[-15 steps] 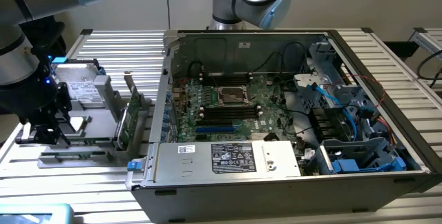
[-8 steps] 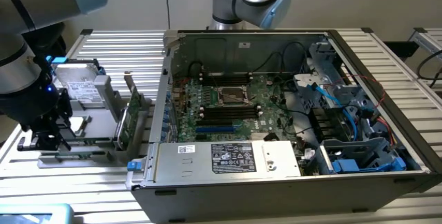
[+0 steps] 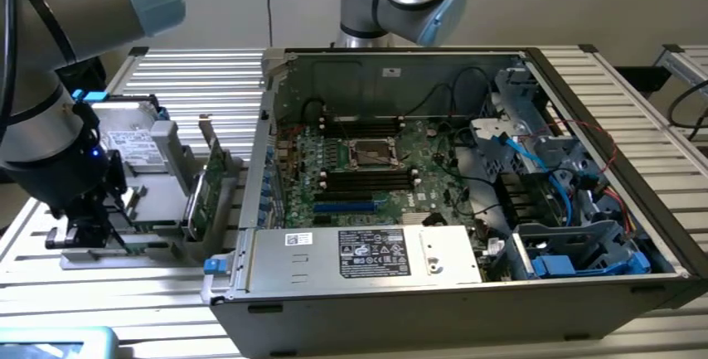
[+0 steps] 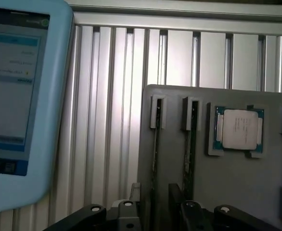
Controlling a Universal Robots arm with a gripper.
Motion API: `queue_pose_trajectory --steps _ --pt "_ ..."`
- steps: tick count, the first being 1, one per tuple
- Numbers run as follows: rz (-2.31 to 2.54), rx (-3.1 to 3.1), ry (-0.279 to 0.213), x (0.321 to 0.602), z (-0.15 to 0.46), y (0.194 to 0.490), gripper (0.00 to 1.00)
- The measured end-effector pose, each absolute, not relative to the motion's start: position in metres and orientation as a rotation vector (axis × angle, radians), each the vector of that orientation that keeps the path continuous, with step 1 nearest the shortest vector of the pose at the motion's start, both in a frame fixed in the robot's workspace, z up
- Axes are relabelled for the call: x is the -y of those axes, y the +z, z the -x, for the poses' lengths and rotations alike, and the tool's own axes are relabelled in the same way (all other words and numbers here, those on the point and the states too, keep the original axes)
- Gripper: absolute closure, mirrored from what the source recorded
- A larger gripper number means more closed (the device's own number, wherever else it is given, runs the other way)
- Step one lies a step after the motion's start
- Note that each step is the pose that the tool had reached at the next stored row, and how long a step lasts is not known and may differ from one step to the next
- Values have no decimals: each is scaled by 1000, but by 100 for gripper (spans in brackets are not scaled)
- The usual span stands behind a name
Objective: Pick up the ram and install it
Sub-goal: 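Pick up the ram and move it above insertion slot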
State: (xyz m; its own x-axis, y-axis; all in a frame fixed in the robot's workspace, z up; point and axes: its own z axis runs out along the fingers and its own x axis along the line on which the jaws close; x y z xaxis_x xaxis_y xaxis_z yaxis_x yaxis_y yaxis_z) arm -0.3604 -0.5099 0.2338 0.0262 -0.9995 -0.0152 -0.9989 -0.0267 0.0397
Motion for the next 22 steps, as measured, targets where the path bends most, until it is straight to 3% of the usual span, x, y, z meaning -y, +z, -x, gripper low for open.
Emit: queue_pose_trajectory --steps 22 --pt "-2238 2179 -62 507 360 203 64"
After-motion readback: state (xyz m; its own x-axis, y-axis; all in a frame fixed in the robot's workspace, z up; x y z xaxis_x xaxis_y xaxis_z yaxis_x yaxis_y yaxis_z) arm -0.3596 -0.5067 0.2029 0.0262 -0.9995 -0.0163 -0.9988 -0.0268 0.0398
